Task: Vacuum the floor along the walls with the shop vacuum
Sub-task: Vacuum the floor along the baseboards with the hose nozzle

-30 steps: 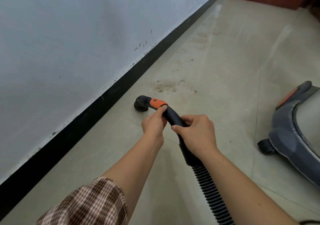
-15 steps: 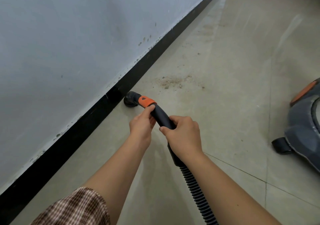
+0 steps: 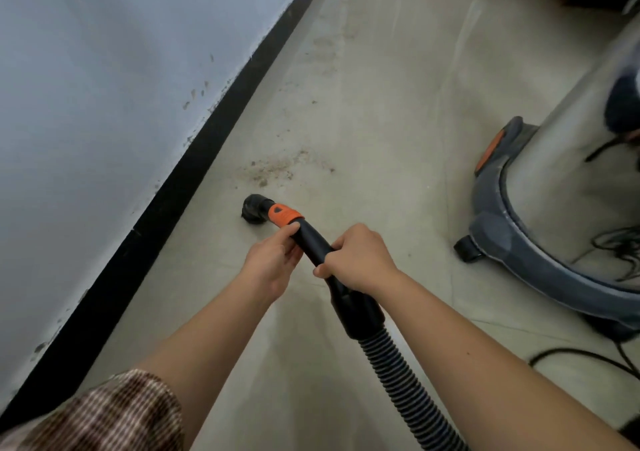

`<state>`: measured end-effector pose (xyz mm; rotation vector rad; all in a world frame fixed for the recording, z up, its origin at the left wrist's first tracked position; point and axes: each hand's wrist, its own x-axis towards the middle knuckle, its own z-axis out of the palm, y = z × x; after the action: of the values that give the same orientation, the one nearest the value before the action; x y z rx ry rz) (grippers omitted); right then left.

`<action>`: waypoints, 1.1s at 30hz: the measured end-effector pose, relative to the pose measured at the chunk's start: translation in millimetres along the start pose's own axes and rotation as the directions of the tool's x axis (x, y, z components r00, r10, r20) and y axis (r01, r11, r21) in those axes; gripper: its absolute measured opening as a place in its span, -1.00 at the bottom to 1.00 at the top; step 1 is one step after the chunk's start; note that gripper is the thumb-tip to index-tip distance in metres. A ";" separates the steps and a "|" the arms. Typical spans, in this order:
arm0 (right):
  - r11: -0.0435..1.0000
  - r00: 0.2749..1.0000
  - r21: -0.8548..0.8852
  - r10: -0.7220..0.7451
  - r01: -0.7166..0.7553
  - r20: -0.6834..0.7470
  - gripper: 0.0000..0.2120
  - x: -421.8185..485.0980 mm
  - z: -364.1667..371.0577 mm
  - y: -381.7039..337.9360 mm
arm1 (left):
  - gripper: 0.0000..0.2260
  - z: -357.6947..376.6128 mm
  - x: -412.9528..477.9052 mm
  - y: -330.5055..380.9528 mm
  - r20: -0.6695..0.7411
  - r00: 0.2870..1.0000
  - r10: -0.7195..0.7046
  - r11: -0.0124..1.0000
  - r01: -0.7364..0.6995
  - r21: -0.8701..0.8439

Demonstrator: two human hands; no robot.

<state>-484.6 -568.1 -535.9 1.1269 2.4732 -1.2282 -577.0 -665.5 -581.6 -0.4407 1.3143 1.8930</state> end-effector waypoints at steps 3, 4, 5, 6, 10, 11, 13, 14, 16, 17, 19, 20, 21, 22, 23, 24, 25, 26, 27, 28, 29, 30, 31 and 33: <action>0.998 0.997 -0.020 0.065 -0.066 -0.036 -0.72 -11.9 -19.9 2.0 | -0.86 19.5 -9.4 -2.3 0.039 0.997 -0.060 0.998 0.060 -0.006; 0.996 0.995 -0.023 0.089 -0.091 -0.050 -0.73 -16.9 -26.8 3.8 | -0.87 26.9 -13.5 -4.9 0.054 0.996 -0.076 0.997 0.077 -0.011; 0.993 0.992 -0.027 0.113 -0.115 -0.063 -0.74 -22.4 -33.3 6.1 | -0.89 33.8 -18.2 -8.5 0.066 0.993 -0.094 0.995 0.095 -0.012; 0.990 0.988 -0.033 0.136 -0.138 -0.076 -0.74 -28.2 -39.2 9.1 | -0.92 40.3 -23.1 -12.8 0.078 0.991 -0.113 0.993 0.114 -0.011; 0.975 0.973 -0.070 0.204 -0.212 -0.108 -0.74 -52.9 -56.0 21.5 | -0.96 59.1 -47.1 -28.7 0.094 0.979 -0.178 0.984 0.180 -0.013; 0.971 0.970 -0.080 0.216 -0.225 -0.110 -0.74 -59.3 -58.5 24.6 | -0.96 61.7 -53.1 -32.4 0.096 0.976 -0.194 0.980 0.197 -0.012; 0.962 0.964 -0.107 0.240 -0.252 -0.114 -0.74 -71.4 -62.6 30.3 | -0.96 64.4 -63.3 -40.4 0.107 0.968 -0.226 0.974 0.228 -0.004; 0.956 0.960 -0.122 0.252 -0.266 -0.121 -0.73 -77.5 -64.6 33.3 | -0.96 65.1 -67.7 -44.5 0.117 0.963 -0.243 0.970 0.244 0.008; 0.945 0.952 -0.139 0.277 -0.295 -0.133 -0.73 -89.0 -69.7 38.5 | -0.95 68.0 -76.1 -52.6 0.143 0.951 -0.273 0.962 0.271 0.039; 0.940 0.947 -0.148 0.290 -0.309 -0.136 -0.72 -94.4 -72.5 41.0 | -0.93 70.0 -80.4 -56.9 0.153 0.946 -0.286 0.958 0.282 0.048; 0.926 0.939 -0.173 0.313 -0.335 -0.143 -0.70 -104.2 -77.7 45.9 | -0.88 74.3 -87.0 -65.8 0.165 0.938 -0.306 0.952 0.300 0.058; 0.920 0.934 -0.180 0.323 -0.347 -0.150 -0.70 -109.1 -79.9 48.6 | -0.87 76.8 -90.1 -70.1 0.172 0.933 -0.316 0.949 0.310 0.063; 0.915 0.929 -0.185 0.333 -0.360 -0.160 -0.72 -114.0 -81.6 51.4 | -0.86 79.4 -93.5 -73.9 0.180 0.927 -0.328 0.945 0.321 0.070; 0.908 0.923 -0.189 0.343 -0.373 -0.171 -0.73 -118.8 -83.0 54.1 | -0.83 81.8 -96.9 -77.7 0.187 0.921 -0.341 0.940 0.331 0.080; 0.903 0.918 -0.192 0.353 -0.385 -0.181 -0.75 -123.4 -84.4 56.9 | -0.80 84.1 -100.1 -81.2 0.191 0.916 -0.354 0.935 0.342 0.092; 0.898 0.913 -0.192 0.362 -0.396 -0.189 -0.76 -127.7 -86.0 59.9 | -0.79 86.4 -103.1 -84.8 0.195 0.909 -0.367 0.930 0.353 0.106; 0.893 0.908 -0.192 0.371 -0.406 -0.195 -0.76 -131.8 -87.9 63.0 | -0.79 88.4 -106.3 -88.5 0.200 0.902 -0.382 0.924 0.364 0.120; 0.888 0.904 -0.196 0.379 -0.416 -0.199 -0.76 -135.6 -90.0 66.0 | -0.79 90.4 -109.3 -92.4 0.205 0.895 -0.395 0.918 0.375 0.131; 0.883 0.900 -0.203 0.386 -0.423 -0.202 -0.75 -139.4 -92.2 68.6 | -0.79 92.1 -112.2 -95.7 0.212 0.889 -0.406 0.913 0.384 0.139; 0.879 0.898 -0.208 0.390 -0.429 -0.206 -0.75 -142.7 -94.2 71.1 | -0.78 94.0 -115.2 -98.7 0.219 0.883 -0.416 0.908 0.391 0.148; 0.876 0.895 -0.211 0.392 -0.434 -0.213 -0.75 -145.7 -96.1 73.1 | -0.76 95.8 -118.0 -101.1 0.224 0.879 -0.422 0.906 0.395 0.155; 0.874 0.892 -0.212 0.394 -0.438 -0.221 -0.74 -148.2 -97.6 74.7 | -0.74 97.8 -120.4 -103.2 0.228 0.875 -0.426 0.903 0.398 0.159; 0.870 0.889 -0.216 0.395 -0.443 -0.229 -0.74 -150.6 -99.0 75.5 | -0.73 99.8 -122.4 -104.6 0.232 0.872 -0.431 0.901 0.402 0.164; 0.863 0.883 -0.226 0.398 -0.453 -0.249 -0.74 -154.7 -101.7 75.6 | -0.74 103.5 -126.0 -105.4 0.245 0.859 -0.449 0.892 0.413 0.186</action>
<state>-305.6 -550.5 -448.4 1.6580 2.2407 -0.6477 -402.0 -604.6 -523.5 -0.3489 1.0345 1.4250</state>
